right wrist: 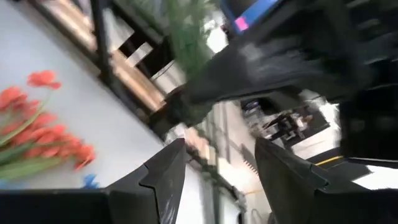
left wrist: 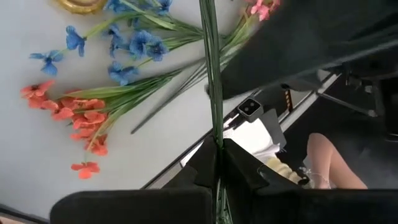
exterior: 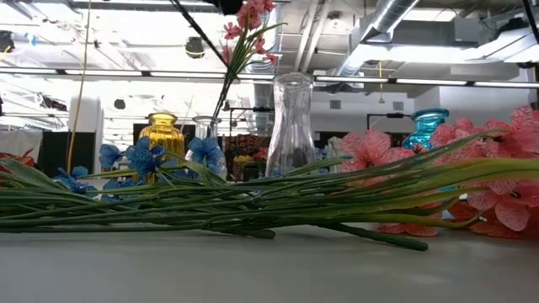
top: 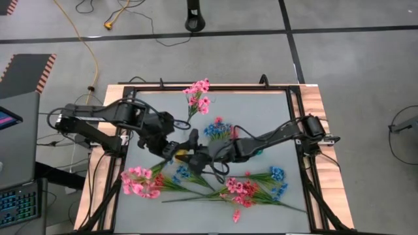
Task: Sort flowers into vase by color
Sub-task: Put the top pink flowers into the top transparent vase
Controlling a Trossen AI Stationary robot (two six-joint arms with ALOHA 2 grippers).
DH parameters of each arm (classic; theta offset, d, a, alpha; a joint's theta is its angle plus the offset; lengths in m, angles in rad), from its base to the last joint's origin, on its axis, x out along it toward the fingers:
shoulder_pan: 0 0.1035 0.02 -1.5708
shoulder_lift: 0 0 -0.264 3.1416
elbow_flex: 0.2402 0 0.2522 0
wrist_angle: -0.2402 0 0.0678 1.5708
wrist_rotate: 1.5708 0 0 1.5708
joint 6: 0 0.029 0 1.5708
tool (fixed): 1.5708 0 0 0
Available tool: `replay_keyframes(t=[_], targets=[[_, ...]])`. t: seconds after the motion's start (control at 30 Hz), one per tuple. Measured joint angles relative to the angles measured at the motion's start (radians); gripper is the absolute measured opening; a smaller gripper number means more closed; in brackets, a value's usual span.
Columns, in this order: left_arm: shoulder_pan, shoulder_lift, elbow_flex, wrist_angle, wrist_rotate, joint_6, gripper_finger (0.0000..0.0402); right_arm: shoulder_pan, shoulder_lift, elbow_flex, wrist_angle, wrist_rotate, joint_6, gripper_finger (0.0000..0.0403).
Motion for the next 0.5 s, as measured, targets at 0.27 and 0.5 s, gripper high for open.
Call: replay_keyframes(t=[0.27,0.5], targets=[[-0.006,0.0,0.0,0.067,0.017,0.014,0.0002,0.003,0.0,0.003,-0.029,-0.001,0.002,0.021],[-0.006,0.0,0.0,0.074,0.038,0.065,0.0011,0.004,0.0,0.003,-0.07,-0.002,0.003,0.0119]])
